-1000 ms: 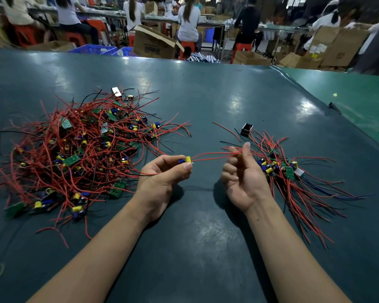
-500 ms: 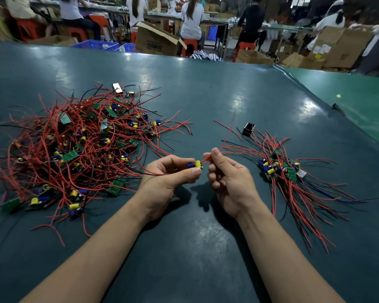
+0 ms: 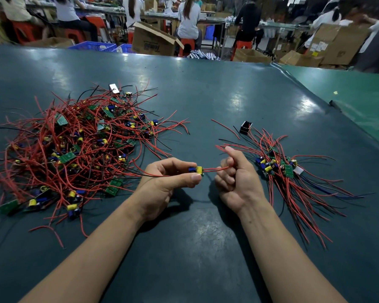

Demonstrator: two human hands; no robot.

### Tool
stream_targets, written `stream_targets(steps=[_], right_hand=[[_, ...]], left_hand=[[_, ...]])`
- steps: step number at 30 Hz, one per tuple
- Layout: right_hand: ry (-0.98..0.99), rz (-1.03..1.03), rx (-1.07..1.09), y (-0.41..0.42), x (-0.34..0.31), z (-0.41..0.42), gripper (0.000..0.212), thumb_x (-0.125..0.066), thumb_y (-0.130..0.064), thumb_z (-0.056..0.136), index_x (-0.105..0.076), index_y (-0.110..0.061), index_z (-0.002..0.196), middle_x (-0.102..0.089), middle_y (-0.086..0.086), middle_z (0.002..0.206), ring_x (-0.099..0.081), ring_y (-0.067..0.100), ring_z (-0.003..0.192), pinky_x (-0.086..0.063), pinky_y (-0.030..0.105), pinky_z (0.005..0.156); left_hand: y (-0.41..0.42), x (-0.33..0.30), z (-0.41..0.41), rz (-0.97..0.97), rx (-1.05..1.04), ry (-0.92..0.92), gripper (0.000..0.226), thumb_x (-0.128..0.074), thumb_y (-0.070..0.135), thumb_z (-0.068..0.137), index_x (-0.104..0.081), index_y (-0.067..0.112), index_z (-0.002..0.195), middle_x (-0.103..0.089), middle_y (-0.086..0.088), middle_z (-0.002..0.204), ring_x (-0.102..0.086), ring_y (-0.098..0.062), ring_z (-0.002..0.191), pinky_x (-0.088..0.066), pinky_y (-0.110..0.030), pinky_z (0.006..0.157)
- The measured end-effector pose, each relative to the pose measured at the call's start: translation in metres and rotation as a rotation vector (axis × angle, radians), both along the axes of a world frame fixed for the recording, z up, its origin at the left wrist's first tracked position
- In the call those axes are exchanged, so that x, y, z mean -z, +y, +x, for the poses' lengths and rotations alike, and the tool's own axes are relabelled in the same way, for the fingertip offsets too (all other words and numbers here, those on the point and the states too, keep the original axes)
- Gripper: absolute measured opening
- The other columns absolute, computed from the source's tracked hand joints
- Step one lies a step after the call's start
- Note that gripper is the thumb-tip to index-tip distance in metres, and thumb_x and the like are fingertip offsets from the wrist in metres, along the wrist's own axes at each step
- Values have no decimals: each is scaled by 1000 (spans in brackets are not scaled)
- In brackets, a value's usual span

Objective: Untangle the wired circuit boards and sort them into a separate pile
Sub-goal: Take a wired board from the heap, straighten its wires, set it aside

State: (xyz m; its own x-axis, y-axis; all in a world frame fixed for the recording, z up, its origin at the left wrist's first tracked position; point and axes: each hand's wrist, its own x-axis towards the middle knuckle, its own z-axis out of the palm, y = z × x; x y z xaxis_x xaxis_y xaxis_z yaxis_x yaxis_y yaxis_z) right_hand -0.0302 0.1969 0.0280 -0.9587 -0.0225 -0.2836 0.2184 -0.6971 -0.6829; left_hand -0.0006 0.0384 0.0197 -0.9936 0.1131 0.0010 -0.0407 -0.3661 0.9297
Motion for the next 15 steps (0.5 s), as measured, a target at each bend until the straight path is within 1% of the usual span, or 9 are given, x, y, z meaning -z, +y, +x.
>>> stream_targets(steps=[3,5,7,11,13,14,15], right_hand=[[19,-50,60,7,-4,-1,27,-58,-29,95,-60,-14,73,-42,-9,54,-31,1,34,-19,13,30],[15,-126,70,13,-5,-1,26,-54,-28,98,-59,-15,76,-42,-9,57,-33,1,36,-21,12,31],[-4,-173,51,14,-5,0,31,-51,-25,99,-54,-17,70,-38,-9,52,-31,2,35,-21,13,30],[15,-138,-31,9,-1,1,50,-46,-23,98,-42,-20,49,-25,-8,46,-23,4,30,-16,15,27],[38,-175,-21,10,-1,1,50,-50,-32,98,-46,-20,49,-28,-7,47,-26,3,31,-18,14,28],[70,-183,-15,11,-1,2,45,-55,-43,93,-51,-18,55,-34,-7,51,-32,3,35,-23,14,30],[122,-152,-35,12,-3,5,41,-61,-54,83,-59,-17,66,-42,-5,58,-39,4,40,-28,13,34]], left_hand=[[-1,0,-1,32,-26,-5,26,-75,0,58,-70,1,84,-71,-10,72,-65,-17,61,-54,-22,62],[-1,0,-1,57,-43,-6,24,-74,-1,59,-69,1,82,-71,-10,71,-64,-17,60,-54,-22,62],[-1,0,-1,76,-49,-11,21,-74,-1,59,-71,3,79,-71,-10,71,-64,-17,60,-54,-22,61],[-1,0,-1,100,-37,-21,18,-74,-1,59,-75,7,75,-71,-10,71,-64,-17,58,-53,-22,60],[-2,-1,-2,112,-32,-20,15,-74,1,62,-76,8,76,-71,-10,72,-64,-17,59,-53,-22,59],[-3,-1,-2,127,-43,-24,13,-73,4,64,-76,9,76,-71,-9,73,-64,-17,59,-53,-22,59],[-3,-1,-3,148,-60,-32,10,-72,8,66,-76,10,76,-70,-9,73,-64,-17,59,-53,-22,58]])
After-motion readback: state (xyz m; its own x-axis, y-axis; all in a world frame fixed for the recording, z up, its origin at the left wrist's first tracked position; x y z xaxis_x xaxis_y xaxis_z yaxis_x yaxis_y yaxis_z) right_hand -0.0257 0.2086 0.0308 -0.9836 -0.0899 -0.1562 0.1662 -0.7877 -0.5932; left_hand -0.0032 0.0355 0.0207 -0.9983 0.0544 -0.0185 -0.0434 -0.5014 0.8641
